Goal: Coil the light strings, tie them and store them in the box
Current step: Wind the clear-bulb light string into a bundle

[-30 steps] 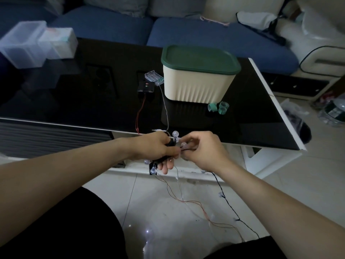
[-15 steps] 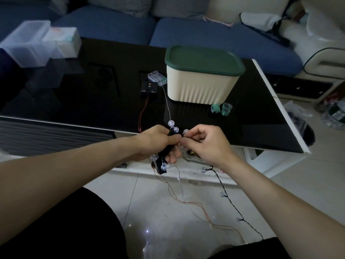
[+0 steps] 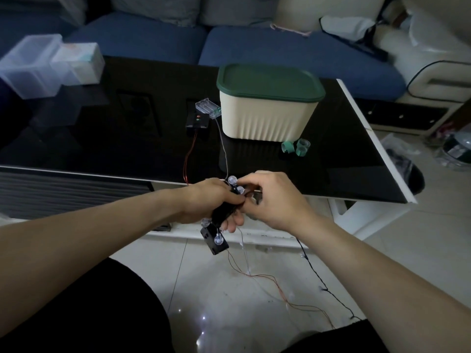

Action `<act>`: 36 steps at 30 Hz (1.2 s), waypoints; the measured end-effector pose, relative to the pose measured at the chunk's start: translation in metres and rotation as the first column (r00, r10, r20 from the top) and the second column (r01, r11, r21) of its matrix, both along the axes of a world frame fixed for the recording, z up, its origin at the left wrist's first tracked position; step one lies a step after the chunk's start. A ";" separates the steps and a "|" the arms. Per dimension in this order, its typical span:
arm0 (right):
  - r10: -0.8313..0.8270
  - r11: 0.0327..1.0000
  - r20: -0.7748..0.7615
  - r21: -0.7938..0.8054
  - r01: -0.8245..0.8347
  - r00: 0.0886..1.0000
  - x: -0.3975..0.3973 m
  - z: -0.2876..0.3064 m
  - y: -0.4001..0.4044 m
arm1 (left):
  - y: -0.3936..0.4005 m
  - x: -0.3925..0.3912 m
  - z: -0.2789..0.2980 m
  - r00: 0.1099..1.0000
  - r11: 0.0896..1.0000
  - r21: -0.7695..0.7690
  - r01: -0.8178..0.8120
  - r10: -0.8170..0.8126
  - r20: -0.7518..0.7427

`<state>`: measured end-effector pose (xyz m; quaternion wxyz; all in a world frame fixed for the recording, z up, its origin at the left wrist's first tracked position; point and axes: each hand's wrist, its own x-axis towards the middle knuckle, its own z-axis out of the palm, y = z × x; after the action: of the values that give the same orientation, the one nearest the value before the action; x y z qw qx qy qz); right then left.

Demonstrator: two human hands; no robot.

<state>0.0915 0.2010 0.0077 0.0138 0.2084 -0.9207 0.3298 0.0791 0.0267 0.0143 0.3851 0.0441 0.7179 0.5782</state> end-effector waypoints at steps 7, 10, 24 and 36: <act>-0.043 0.998 -0.142 -0.055 0.036 0.989 -0.001 -0.002 -0.001 | -0.008 -0.002 0.007 0.989 0.995 0.085 -0.050 0.037 0.144; -0.059 0.997 -0.128 -0.051 0.053 0.990 -0.002 -0.003 -0.001 | -0.006 -0.002 0.007 0.978 0.987 0.109 -0.119 0.098 0.183; -0.047 0.991 0.461 -0.087 0.098 0.886 0.007 -0.004 0.007 | -0.014 -0.019 0.018 0.741 0.607 0.429 -0.669 0.587 0.326; -0.129 0.992 0.444 0.052 0.119 0.887 0.005 -0.001 0.012 | -0.015 -0.032 0.025 0.496 0.345 0.454 -0.822 0.825 0.271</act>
<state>0.0967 0.2132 0.0072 -0.1791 0.0682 -0.9144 0.3566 0.0475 0.0117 0.0398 0.0116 -0.2167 0.4531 0.8647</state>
